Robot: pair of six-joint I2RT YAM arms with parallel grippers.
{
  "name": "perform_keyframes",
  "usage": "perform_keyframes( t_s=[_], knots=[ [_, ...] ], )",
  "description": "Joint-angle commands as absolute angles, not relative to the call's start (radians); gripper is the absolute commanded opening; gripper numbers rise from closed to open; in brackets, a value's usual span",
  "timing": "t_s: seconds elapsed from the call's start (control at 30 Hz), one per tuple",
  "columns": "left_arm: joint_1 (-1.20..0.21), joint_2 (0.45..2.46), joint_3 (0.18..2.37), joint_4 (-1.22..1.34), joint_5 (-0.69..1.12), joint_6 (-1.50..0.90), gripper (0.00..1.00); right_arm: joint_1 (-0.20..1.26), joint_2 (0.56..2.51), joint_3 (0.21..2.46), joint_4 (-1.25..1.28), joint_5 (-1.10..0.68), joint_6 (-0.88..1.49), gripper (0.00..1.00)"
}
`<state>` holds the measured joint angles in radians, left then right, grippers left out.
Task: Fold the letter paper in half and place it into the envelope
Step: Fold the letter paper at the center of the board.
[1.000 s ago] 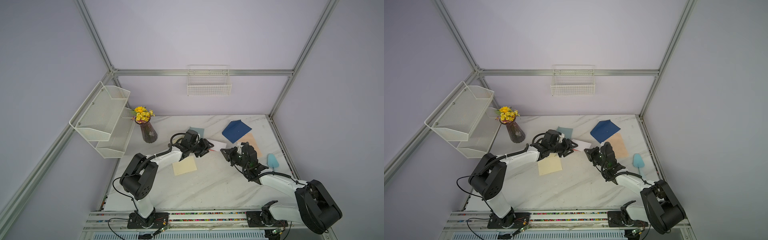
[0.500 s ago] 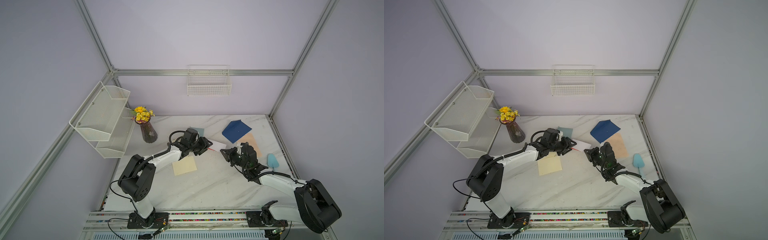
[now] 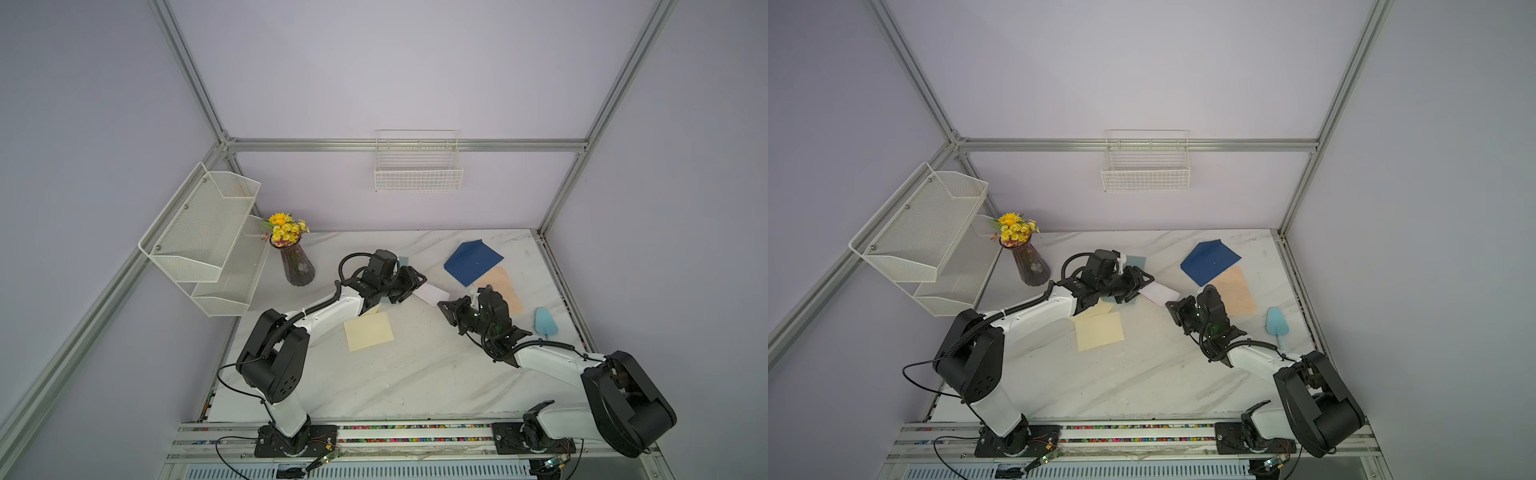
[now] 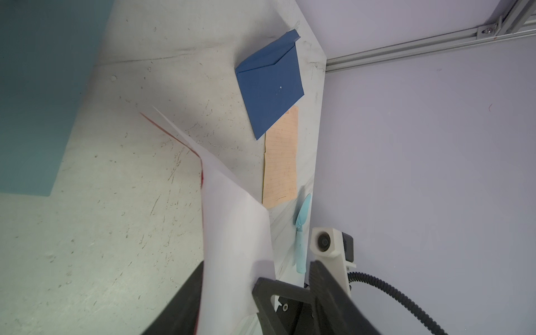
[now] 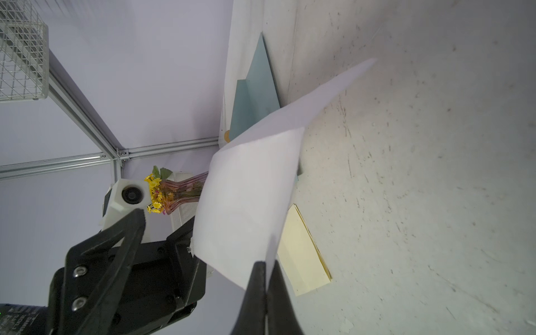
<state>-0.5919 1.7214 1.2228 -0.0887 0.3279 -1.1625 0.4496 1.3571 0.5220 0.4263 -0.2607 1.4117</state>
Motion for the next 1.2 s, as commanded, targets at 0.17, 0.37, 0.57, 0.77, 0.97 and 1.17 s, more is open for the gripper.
perform_keyframes(
  t_s=[0.17, 0.37, 0.57, 0.77, 0.97, 1.17],
  knots=[
    [-0.618, 1.735, 1.231, -0.076, 0.324, -1.123, 0.45, 0.458, 1.407, 0.582, 0.474, -0.267, 1.422, 0.0],
    [-0.619, 1.717, 1.219, -0.102, 0.329, -1.091, 0.16, 0.459, 1.401, 0.593, 0.451, -0.273, 1.405, 0.0],
    [-0.619, 1.694, 1.241, -0.176, 0.361, -0.977, 0.0, 0.457, 1.376, 0.571, 0.425, -0.252, 1.392, 0.32],
    [-0.617, 1.674, 1.186, -0.155, 0.473, -0.9, 0.0, 0.457, 1.395, 0.587, 0.437, -0.256, 1.38, 0.49],
    [-0.611, 1.615, 1.105, -0.138, 0.549, -0.817, 0.0, 0.456, 1.42, 0.592, 0.443, -0.25, 1.373, 0.49],
    [-0.602, 1.563, 1.084, -0.231, 0.585, -0.674, 0.0, 0.443, 1.432, 0.577, 0.455, -0.259, 1.363, 0.45]
  ],
)
